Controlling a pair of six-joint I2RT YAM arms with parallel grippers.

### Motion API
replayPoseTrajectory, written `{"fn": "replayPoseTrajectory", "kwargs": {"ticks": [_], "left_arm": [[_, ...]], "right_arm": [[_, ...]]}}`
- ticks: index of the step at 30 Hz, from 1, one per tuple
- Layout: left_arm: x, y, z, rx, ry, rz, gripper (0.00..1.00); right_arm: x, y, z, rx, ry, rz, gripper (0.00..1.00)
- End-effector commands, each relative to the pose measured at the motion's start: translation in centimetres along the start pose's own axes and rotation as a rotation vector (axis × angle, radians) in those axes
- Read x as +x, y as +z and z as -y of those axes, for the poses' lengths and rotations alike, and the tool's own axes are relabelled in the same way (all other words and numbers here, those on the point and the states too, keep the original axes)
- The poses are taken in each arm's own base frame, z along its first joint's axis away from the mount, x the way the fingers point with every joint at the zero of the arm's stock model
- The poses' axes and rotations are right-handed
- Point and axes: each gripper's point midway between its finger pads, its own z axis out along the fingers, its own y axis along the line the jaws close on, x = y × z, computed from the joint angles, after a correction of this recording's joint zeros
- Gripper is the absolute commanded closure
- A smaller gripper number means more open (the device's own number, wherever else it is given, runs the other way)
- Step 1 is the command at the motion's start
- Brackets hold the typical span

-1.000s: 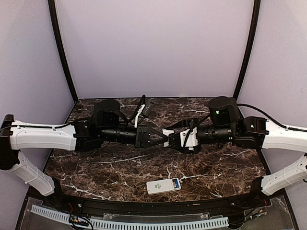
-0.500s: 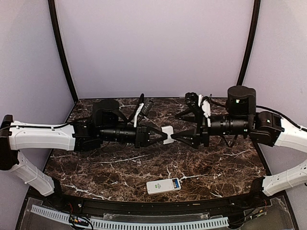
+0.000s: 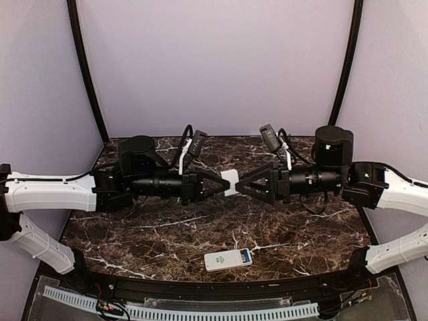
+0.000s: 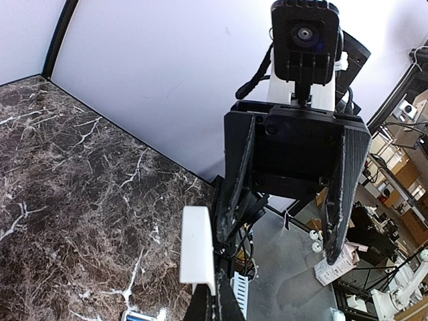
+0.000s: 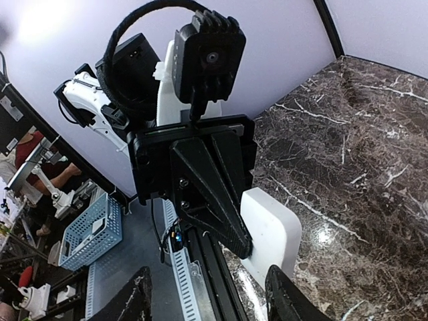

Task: Load the batteries into the remote control
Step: Pass from the left arm to the right

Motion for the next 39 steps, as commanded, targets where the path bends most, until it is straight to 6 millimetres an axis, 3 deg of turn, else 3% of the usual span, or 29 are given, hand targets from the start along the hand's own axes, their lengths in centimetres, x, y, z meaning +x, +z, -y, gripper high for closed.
{"fn": "replayPoseTrajectory", "kwargs": {"ticks": [1,12,17,31,35,39], "left_arm": [[-0.2,-0.5,1.2,0.052,0.029,0.012,1.00],[-0.1,-0.9,1.8,0.074,0.037,0.010,1.00],[0.0,-0.9,1.9,0.080,0.038,0.007,1.00],[-0.1,-0.6,2.4,0.112,0.042,0.006,1.00],[0.0,-0.5,2.5,0.117,0.041,0.000,1.00],[-0.1,-0.5,2.6,0.126,0.046,0.002,1.00]], "right_arm": [[-1.2,0.4,-0.8,-0.056,0.046,0.047,0.47],[-0.4,0.0,2.8,0.098,0.064,0.017,0.54],[0.1,0.2,3.1,0.096,0.072,-0.002,0.57],[0.6,1.9,0.3,-0.121,0.079,-0.035,0.78],[0.4,1.9,-0.5,-0.178,0.082,-0.029,0.97],[0.6,2.1,-0.6,-0.188,0.088,-0.039,1.00]]}}
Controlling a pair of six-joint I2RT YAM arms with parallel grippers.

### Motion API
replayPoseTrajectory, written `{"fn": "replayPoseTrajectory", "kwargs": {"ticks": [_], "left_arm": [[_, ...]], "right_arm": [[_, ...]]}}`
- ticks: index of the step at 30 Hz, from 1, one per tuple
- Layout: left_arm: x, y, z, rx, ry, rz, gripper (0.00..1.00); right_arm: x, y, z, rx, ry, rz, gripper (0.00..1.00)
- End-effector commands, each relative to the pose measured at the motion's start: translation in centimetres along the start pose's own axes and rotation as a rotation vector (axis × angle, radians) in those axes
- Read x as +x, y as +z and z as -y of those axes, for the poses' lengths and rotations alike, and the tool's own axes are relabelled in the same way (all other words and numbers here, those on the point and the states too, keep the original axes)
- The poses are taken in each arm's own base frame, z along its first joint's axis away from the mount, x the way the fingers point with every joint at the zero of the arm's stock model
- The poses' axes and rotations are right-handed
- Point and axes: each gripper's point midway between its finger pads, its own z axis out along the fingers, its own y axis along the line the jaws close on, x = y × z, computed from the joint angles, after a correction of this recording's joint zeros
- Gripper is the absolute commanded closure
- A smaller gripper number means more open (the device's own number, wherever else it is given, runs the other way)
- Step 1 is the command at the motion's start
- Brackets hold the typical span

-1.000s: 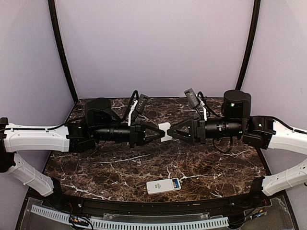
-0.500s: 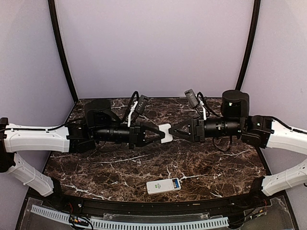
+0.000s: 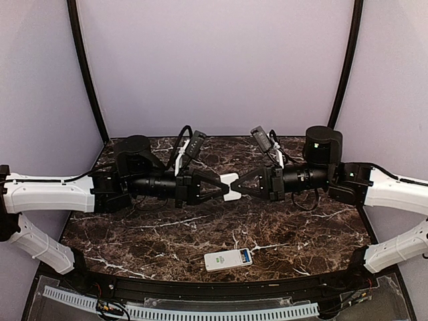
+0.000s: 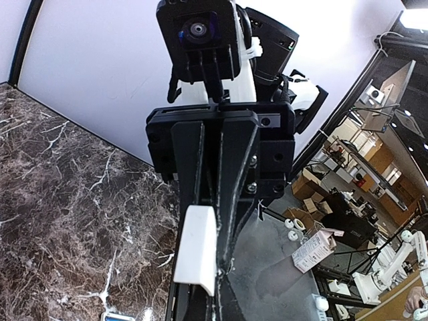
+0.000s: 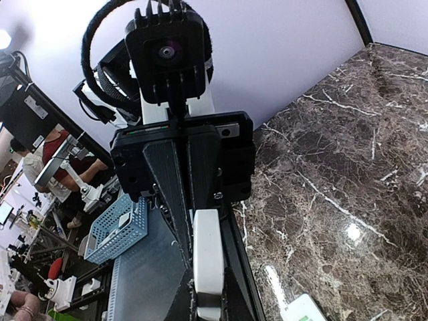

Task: Load the batteries into the remote control
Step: Pass from the left arm to the right

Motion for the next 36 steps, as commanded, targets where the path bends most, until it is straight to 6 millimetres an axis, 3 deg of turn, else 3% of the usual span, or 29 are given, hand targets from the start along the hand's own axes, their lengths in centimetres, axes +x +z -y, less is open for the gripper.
{"fn": "replayPoseTrajectory", "kwargs": {"ticks": [1,7,14,20,23,27,32,36], "left_arm": [[-0.5,-0.1,0.6,0.012,0.032,0.021,1.00],[-0.4,-0.2,0.6,0.013,0.040,0.020,0.99],[-0.3,-0.3,0.7,0.015,0.050,0.017,0.85],[-0.3,-0.3,0.8,0.019,0.059,0.017,0.84],[-0.2,-0.3,0.9,0.025,0.061,0.015,0.88],[-0.3,-0.4,1.3,0.047,0.069,0.026,1.00],[-0.6,-0.8,1.7,0.055,0.079,0.046,1.00],[-0.8,-1.1,1.1,0.015,0.076,0.069,1.00]], "right_arm": [[0.0,0.5,-1.0,-0.064,0.007,-0.001,1.00],[0.0,0.3,-1.3,-0.070,0.010,-0.005,1.00],[0.0,-0.1,-2.1,-0.106,0.000,-0.006,1.00],[0.2,-0.2,-2.4,-0.116,-0.008,-0.017,1.00],[0.4,-0.1,-2.2,-0.110,-0.002,-0.022,1.00],[0.4,-0.1,-2.1,-0.106,-0.004,-0.023,1.00],[0.5,-0.2,-0.1,0.013,0.020,-0.016,0.77],[0.7,-0.4,1.0,0.082,0.028,0.013,0.70]]}}
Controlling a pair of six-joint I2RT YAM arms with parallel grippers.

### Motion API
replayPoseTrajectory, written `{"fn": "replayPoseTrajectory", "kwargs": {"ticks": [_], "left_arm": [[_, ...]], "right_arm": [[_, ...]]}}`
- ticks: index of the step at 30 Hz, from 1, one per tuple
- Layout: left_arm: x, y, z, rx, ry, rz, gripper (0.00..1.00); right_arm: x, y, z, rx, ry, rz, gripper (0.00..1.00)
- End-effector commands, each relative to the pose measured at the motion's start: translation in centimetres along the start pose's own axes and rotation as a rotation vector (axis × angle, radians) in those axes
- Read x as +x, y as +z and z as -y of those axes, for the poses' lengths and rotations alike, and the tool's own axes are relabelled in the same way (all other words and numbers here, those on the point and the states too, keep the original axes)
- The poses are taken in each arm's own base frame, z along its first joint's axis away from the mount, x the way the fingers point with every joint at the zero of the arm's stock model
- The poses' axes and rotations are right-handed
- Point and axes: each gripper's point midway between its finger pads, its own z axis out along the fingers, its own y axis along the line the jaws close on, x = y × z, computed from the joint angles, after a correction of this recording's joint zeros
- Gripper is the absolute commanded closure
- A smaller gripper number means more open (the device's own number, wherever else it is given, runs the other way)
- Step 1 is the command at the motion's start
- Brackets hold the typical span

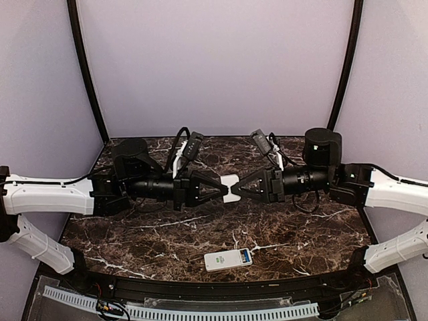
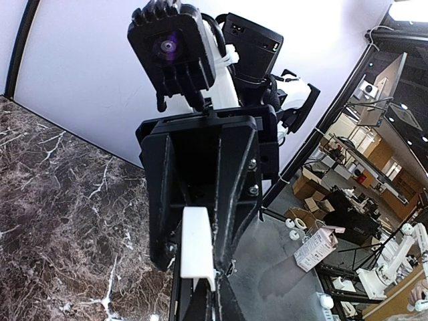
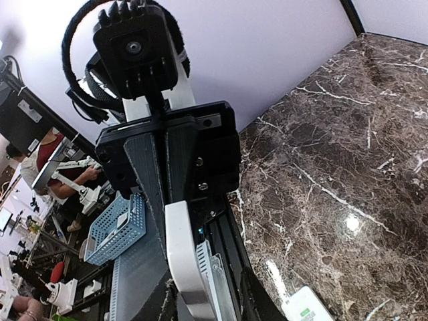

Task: Load the batteries into the remote control
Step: Pass from the left arm to the right

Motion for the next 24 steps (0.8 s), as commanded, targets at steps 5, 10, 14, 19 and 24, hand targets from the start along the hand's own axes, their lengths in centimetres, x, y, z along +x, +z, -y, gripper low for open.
{"fn": "replayPoseTrajectory", "kwargs": {"ticks": [5,10,14,19,24], "left_arm": [[-0.6,-0.7,0.2,-0.021,0.022,0.043,1.00],[-0.5,-0.5,0.4,-0.002,0.014,0.044,1.00],[-0.4,-0.4,0.5,0.013,0.005,0.041,1.00],[-0.1,-0.2,0.6,0.031,-0.013,0.028,1.00],[-0.2,-0.1,0.7,0.036,-0.010,0.029,1.00]], "right_arm": [[0.5,-0.1,0.4,0.037,-0.023,0.050,0.70],[0.4,0.1,-0.3,-0.012,-0.081,0.063,0.72],[0.2,0.4,-0.7,-0.040,-0.111,0.064,0.74],[0.1,0.6,-1.0,-0.066,-0.130,0.057,0.80],[0.4,1.1,-1.0,-0.079,-0.137,0.027,0.81]]}}
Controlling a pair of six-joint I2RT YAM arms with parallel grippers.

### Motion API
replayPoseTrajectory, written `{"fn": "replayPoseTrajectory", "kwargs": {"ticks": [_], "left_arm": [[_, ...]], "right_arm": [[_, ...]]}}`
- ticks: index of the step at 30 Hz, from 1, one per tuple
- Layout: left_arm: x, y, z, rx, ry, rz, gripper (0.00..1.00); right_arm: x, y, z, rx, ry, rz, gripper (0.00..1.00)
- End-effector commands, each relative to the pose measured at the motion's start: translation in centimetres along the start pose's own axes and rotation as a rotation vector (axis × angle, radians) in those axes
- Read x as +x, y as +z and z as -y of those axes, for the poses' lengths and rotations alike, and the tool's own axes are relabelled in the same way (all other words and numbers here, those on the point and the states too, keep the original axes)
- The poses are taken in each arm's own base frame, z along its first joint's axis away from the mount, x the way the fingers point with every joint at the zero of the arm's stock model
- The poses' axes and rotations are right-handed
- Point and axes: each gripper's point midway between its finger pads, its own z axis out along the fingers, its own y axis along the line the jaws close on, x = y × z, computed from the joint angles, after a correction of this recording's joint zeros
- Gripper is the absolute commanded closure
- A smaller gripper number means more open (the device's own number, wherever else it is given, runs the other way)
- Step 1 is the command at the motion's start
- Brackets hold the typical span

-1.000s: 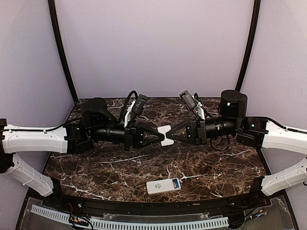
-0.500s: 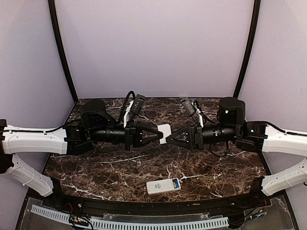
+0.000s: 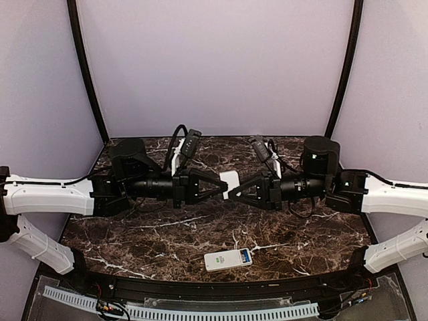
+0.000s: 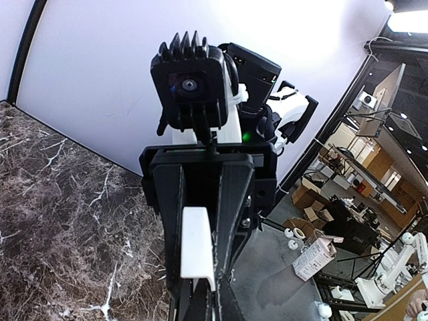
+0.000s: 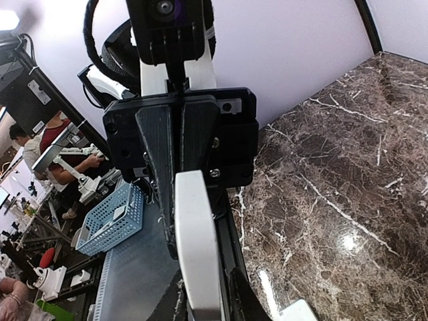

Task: Load the batteries into the remote control
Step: Pass from the left arm to the right

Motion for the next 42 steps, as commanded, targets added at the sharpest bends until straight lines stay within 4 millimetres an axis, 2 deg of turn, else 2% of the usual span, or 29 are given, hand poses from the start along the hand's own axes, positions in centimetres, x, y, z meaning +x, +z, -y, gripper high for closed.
{"fn": "replayPoseTrajectory", "kwargs": {"ticks": [1,4,12,18,29,35,40,42], "left_arm": [[0.3,0.0,0.6,0.032,0.002,-0.005,1.00],[0.5,0.1,0.5,0.032,0.001,-0.009,1.00],[0.8,0.2,0.3,0.032,-0.010,-0.020,1.00],[0.6,0.3,0.4,0.035,-0.002,-0.018,1.00],[0.7,0.3,0.3,0.025,0.010,-0.027,1.00],[0.7,0.2,0.0,0.002,0.023,-0.032,0.78],[0.7,0.0,-0.2,-0.014,0.037,-0.027,0.75],[0.6,-0.1,-0.2,-0.019,0.044,-0.027,0.71]], "right_arm": [[-0.6,0.5,-1.1,-0.052,-0.047,-0.003,0.82],[-0.7,0.6,-1.4,-0.068,-0.054,-0.009,0.85],[-0.9,1.1,-1.5,-0.083,-0.067,-0.023,0.82],[-0.8,1.3,-1.8,-0.104,-0.065,-0.036,0.93],[-0.6,0.7,-2.1,-0.103,-0.062,-0.044,1.00],[-0.7,0.3,-2.5,-0.106,-0.068,-0.039,1.00],[-0.5,0.1,-2.4,-0.102,-0.059,-0.042,1.00],[-0.5,0.0,-2.4,-0.098,-0.050,-0.041,1.00]]}}
